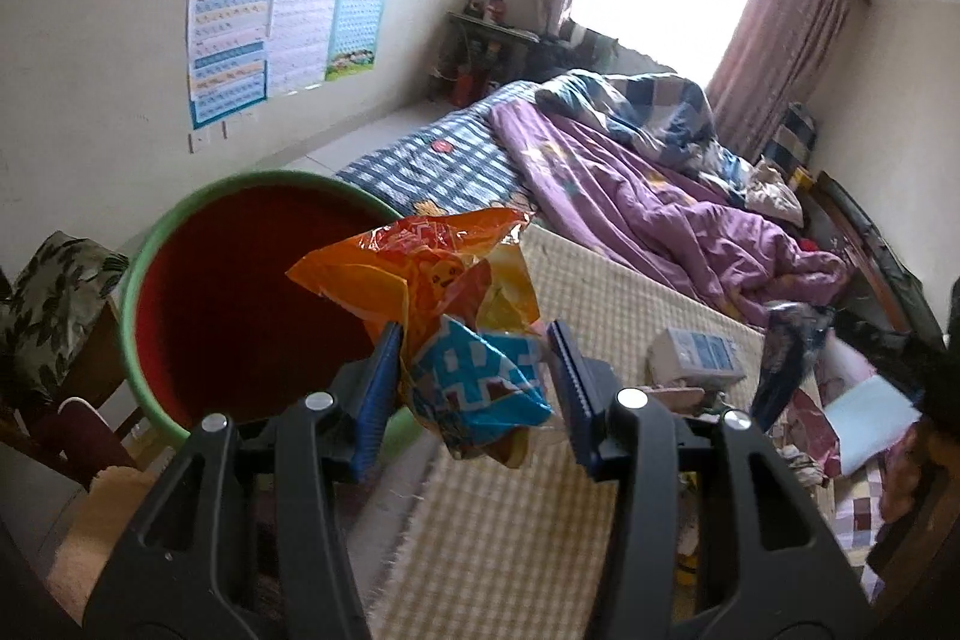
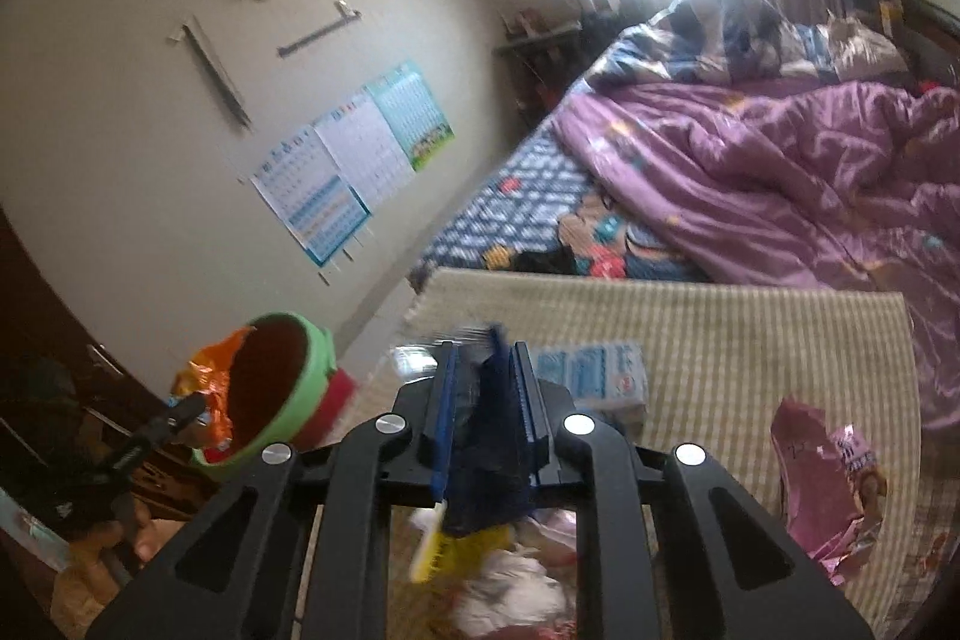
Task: Collect trash
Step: 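Carry both wrappers to the green bin and open both tools to drop them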
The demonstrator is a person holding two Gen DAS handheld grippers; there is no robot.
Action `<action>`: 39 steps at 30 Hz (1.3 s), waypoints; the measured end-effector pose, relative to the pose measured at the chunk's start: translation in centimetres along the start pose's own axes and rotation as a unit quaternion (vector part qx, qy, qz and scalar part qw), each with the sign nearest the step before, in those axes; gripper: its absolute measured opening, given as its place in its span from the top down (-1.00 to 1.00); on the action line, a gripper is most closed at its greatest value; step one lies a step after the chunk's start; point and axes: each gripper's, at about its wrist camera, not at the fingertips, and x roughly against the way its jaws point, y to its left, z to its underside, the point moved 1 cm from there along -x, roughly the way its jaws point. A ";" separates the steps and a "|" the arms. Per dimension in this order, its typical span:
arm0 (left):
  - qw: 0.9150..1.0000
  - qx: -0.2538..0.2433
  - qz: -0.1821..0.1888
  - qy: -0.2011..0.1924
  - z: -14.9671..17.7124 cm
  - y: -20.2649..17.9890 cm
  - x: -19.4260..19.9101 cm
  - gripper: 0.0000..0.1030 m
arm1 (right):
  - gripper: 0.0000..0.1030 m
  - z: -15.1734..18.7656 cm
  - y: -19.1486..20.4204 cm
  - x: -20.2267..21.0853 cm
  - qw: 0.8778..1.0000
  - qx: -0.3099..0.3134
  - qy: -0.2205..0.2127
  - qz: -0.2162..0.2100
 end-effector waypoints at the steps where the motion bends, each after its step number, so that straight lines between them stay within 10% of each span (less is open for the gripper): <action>1: 1.000 0.001 -0.003 -0.003 0.0 0.1 0.2 0.10 | 0.66 -0.3 0.5 0.3 1.000 0.004 -0.005 -0.004; 9: 0.999 0.026 -0.017 -0.009 -0.3 2.3 0.4 0.10 | 0.67 -1.1 3.5 -0.6 0.999 0.053 0.001 0.006; 13: 0.999 0.029 -0.016 -0.009 -0.3 2.7 0.3 0.10 | -0.19 0.1 0.9 -3.3 0.998 0.026 0.032 0.048; 23: 1.000 0.026 -0.006 0.002 -0.1 1.9 -0.1 0.10 | -0.33 3.2 -6.0 -8.5 0.984 0.000 0.130 0.121; 28: 1.000 0.023 -0.002 0.006 -0.1 1.7 -0.3 0.10 | -0.31 4.4 -7.6 -9.8 0.980 0.003 0.153 0.129; 31: 1.000 0.024 -0.002 0.006 -0.1 1.8 -0.2 0.10 | 0.25 5.0 -7.7 -10.2 0.980 0.007 0.160 0.118; 39: 1.000 0.031 -0.003 0.006 -0.3 2.5 -0.4 0.10 | 0.49 4.1 -6.2 -7.2 0.990 -0.006 0.113 0.085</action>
